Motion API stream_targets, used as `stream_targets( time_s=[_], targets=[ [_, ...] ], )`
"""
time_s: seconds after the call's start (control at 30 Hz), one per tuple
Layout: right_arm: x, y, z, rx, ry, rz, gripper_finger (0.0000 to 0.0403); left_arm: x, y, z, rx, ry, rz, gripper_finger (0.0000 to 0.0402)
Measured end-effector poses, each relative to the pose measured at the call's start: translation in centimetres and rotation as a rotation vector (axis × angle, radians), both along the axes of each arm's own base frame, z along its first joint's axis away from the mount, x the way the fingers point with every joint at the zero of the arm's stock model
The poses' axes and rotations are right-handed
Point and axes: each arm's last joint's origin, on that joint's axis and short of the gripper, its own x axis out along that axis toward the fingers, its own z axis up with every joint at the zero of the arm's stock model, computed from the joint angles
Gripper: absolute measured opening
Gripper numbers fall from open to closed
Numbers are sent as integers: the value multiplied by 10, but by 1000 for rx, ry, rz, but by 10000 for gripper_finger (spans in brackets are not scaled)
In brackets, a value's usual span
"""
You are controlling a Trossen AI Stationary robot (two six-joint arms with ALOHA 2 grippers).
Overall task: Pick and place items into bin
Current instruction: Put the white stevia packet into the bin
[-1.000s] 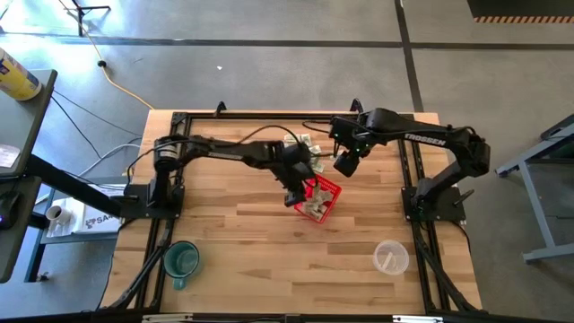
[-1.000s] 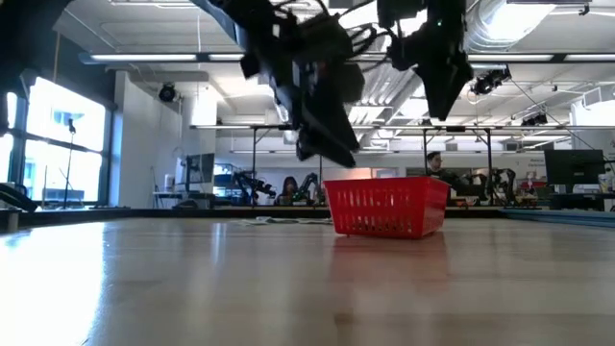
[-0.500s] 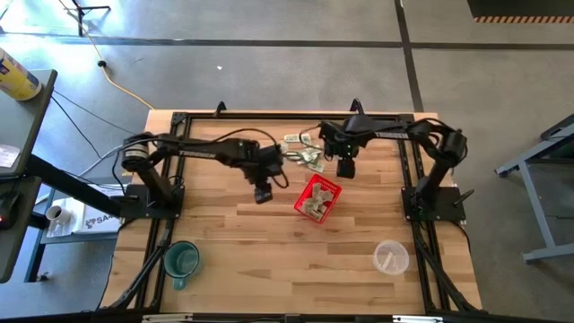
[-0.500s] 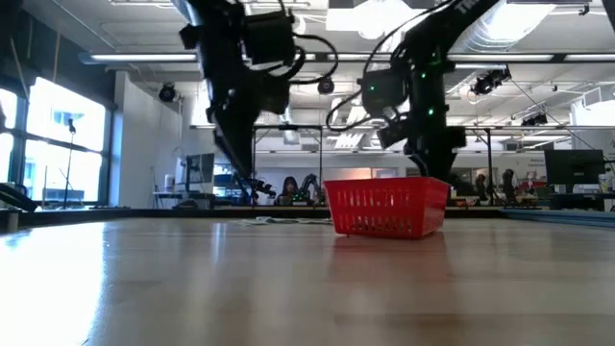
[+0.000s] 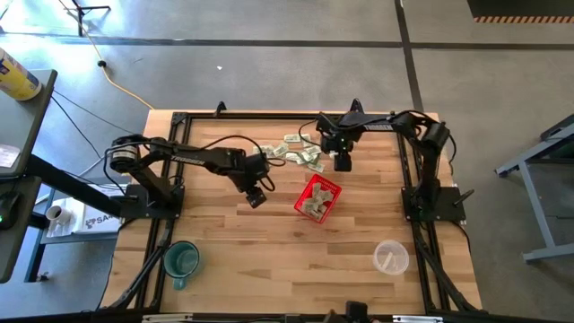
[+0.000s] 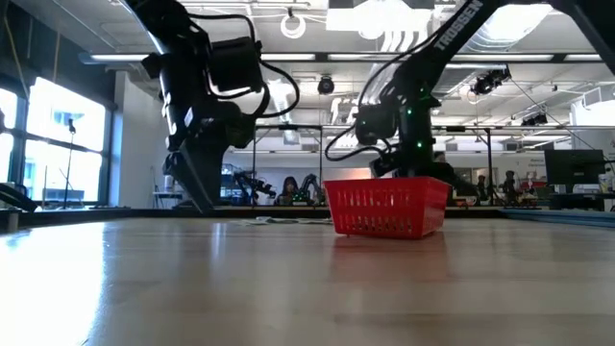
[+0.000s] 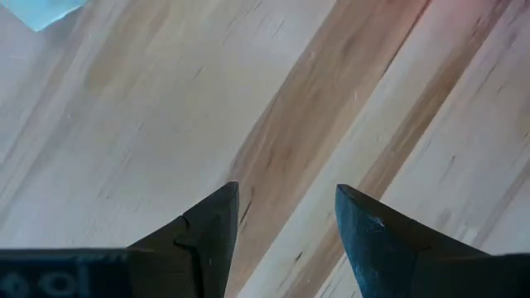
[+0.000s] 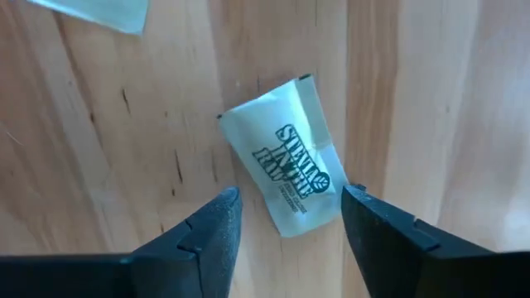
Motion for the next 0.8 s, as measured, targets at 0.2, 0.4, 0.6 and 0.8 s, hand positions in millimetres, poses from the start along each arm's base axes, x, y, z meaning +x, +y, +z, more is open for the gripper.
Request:
stream_targets(
  time_s=[0.2,0.4,0.6,0.8],
  targets=[
    [0,-17,0,81,-18,-134,109,5,1,2,4,-49,15,237],
    [-5,-26,11,144,-8,-251,15,10,2,4,26,-114,-7,237],
    [9,-8,65,316,-131,-311,5,13,33,20,57,-146,47,237],
    [35,51,107,548,-195,-289,13,9,82,45,130,-188,155,237]
  ],
)
